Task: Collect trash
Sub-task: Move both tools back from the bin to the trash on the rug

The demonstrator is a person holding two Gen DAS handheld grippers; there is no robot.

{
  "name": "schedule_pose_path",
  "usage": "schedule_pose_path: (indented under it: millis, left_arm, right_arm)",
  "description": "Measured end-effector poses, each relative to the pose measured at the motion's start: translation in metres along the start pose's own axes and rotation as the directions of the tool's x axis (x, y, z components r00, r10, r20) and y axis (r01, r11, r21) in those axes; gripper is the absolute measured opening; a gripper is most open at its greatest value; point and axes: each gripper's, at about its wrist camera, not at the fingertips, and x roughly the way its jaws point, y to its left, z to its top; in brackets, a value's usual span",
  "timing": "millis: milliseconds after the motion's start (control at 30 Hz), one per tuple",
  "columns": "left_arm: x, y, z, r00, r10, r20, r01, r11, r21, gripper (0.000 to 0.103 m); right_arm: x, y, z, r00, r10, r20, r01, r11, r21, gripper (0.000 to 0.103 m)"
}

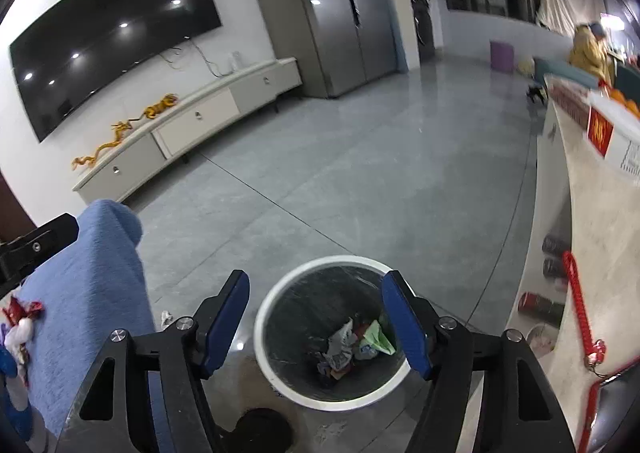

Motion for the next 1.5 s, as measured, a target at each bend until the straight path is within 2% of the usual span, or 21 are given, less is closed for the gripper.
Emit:
schedule_pose_path:
  millis: [100, 233, 533, 1033, 1167, 1267, 1500]
  left_arm:
    - [-0.021, 0.014, -0.006, 0.998, 0.048, 0.039, -0.047, 0.999, -0.023, 0.071]
    - [-0.048, 0.031, -0.012, 0.992, 0.091, 0.086, -0.088, 0.995, -0.036, 0.071]
    - [-0.096, 0.064, -0.023, 0.979, 0.135, 0.154, -0.124, 0.989, -0.077, 0.072]
    - [-0.153, 0.106, -0.033, 0.962, 0.166, 0.216, -0.131, 0.977, -0.168, 0.072]
    - [-0.171, 0.120, -0.040, 0.955, 0.181, 0.235, -0.137, 0.972, -0.193, 0.078]
    - [-0.182, 0.132, -0.046, 0.949, 0.196, 0.247, -0.144, 0.966, -0.213, 0.078]
    - [-0.192, 0.175, -0.067, 0.945, 0.250, 0.212, -0.188, 0.943, -0.274, 0.078]
  right_arm:
    - [-0.014, 0.016, -0.001, 1.000, 0.014, 0.026, -0.013, 0.999, -0.036, 0.070]
    - [-0.036, 0.041, -0.003, 0.997, 0.039, 0.064, -0.033, 0.995, -0.089, 0.071]
    - [-0.067, 0.077, -0.005, 0.989, 0.076, 0.127, -0.056, 0.986, -0.155, 0.072]
    - [-0.111, 0.115, -0.017, 0.975, 0.106, 0.193, -0.060, 0.971, -0.229, 0.074]
    - [-0.126, 0.130, -0.021, 0.968, 0.130, 0.213, -0.072, 0.963, -0.258, 0.075]
    - [-0.137, 0.143, -0.025, 0.962, 0.161, 0.220, -0.096, 0.955, -0.280, 0.075]
    - [-0.150, 0.169, -0.033, 0.952, 0.213, 0.221, -0.132, 0.934, -0.333, 0.075]
